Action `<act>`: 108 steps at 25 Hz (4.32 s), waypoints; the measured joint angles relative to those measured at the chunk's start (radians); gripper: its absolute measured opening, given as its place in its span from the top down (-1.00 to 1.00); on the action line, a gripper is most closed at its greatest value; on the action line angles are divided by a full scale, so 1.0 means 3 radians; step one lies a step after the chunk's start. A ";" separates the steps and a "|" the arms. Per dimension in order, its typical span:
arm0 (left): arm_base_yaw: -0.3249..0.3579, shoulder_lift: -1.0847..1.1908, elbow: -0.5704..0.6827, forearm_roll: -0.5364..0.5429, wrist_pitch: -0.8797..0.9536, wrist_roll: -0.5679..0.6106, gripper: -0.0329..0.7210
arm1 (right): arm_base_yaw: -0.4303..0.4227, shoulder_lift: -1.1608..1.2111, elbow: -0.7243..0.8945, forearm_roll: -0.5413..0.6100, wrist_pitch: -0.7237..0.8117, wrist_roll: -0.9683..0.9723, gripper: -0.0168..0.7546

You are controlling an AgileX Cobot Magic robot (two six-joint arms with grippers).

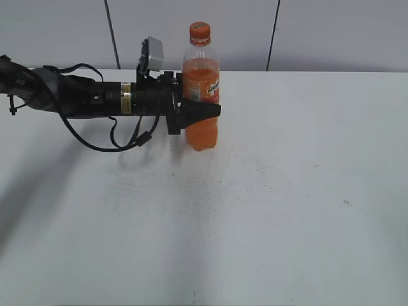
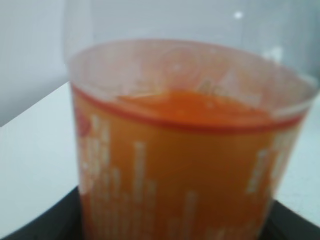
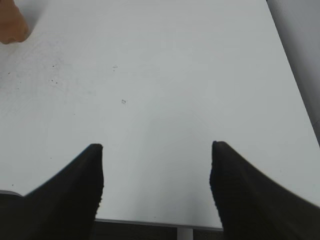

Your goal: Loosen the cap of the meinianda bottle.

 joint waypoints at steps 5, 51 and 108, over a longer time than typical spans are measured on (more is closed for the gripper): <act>-0.0011 0.0000 0.0000 -0.0038 0.0024 0.0004 -0.21 | 0.0000 0.0000 0.0000 0.0000 0.0000 0.0000 -0.35; -0.0336 -0.1209 0.1698 -0.0139 0.0171 0.0489 -0.20 | 0.0000 0.0000 0.0000 -0.0024 0.0000 0.0000 -0.35; -0.0340 -0.0825 0.1701 -0.0395 0.0118 0.0746 -0.20 | 0.0287 0.5249 -0.3885 0.0588 0.0654 0.1138 -0.35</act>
